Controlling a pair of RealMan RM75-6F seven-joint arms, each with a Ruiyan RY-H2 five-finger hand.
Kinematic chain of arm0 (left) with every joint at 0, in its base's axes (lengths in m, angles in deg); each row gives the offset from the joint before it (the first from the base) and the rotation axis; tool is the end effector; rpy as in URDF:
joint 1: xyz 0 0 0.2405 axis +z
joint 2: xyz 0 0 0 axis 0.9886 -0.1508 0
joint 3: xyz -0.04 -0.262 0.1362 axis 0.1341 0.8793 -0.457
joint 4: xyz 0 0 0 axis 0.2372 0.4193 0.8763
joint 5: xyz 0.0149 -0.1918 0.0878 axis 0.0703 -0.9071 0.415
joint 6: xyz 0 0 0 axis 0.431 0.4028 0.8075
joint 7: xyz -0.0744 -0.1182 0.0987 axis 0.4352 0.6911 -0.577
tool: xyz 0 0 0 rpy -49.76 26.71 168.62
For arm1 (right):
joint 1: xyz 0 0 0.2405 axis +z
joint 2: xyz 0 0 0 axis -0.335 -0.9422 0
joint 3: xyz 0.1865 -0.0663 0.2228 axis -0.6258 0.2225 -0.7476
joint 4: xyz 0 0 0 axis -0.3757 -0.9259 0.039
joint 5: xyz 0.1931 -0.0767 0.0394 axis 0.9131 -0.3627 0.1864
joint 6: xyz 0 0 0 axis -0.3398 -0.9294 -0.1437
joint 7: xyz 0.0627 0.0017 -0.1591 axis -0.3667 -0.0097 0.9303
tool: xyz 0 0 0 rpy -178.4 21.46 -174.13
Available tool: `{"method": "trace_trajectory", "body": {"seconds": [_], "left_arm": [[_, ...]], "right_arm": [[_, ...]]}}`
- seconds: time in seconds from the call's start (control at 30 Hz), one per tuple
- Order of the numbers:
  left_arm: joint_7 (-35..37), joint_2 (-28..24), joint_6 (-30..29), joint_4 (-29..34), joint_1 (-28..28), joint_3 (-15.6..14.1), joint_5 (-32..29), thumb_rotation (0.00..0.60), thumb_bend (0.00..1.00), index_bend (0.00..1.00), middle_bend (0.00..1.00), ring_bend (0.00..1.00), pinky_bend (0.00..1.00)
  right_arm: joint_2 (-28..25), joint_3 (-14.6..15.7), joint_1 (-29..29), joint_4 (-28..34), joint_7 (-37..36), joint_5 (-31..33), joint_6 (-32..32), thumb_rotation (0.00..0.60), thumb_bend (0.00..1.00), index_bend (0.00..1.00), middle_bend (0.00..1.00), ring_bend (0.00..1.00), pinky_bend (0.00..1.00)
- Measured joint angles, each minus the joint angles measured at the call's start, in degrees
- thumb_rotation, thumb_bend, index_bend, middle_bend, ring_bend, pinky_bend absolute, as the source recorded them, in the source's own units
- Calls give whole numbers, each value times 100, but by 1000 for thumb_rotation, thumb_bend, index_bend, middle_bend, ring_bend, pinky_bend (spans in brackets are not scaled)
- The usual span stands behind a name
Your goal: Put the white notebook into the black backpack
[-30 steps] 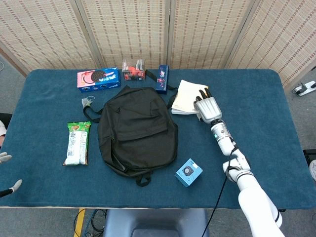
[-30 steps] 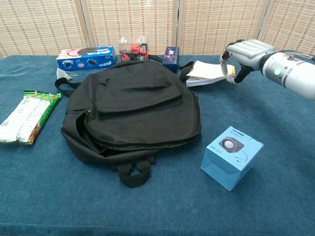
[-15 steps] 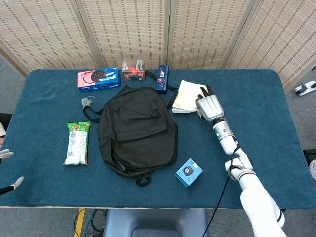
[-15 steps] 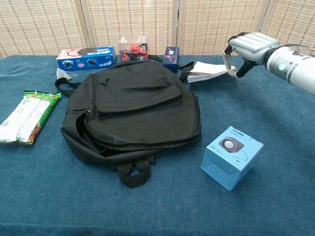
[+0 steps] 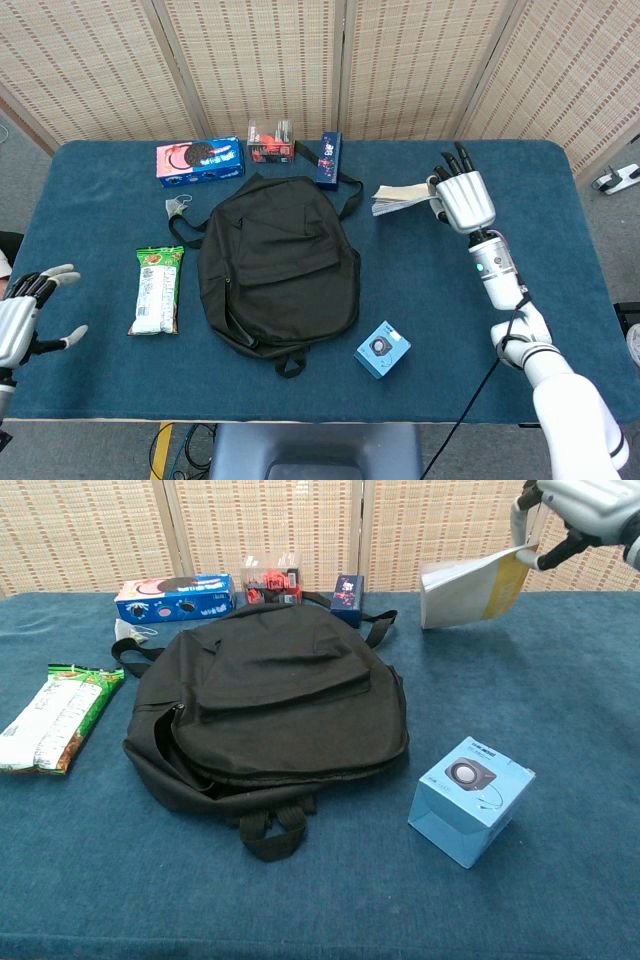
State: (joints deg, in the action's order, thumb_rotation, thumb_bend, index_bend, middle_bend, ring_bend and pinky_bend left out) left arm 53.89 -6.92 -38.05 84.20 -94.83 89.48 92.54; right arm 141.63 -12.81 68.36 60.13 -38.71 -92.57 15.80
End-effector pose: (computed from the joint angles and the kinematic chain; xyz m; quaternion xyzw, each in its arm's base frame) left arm -0.3202 0.2838 0.2089 -0.5890 -0.4404 -0.4253 0.5275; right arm -0.2369 -0.5223 0.0811 0.6788 -0.1589 0.4137 0.5855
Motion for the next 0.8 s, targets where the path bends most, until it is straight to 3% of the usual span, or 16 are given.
{"method": "trace_trajectory", "body": {"seconds": [0.23,0.5,0.8], "left_arm": [[371,129,635,-248,-672,51,412,600,215,327,162,162,102],[894,431,1325,-554,-1459,-97,1041,600,215,342,162,161,102],[606,1061,1872,-788,-2170,-192,1218,600,215,307,162,149,102]], "right_arm": [[-839,-87,-327,1197,575,35,-458,600,584,633,427,173,30],[-1780,-203,-716,2695,1393,140,-805,600,586,633,428,174,30],[-2461,-354,-1088,3784,1914,234,-1157,600,586,636,428,174,30]]}}
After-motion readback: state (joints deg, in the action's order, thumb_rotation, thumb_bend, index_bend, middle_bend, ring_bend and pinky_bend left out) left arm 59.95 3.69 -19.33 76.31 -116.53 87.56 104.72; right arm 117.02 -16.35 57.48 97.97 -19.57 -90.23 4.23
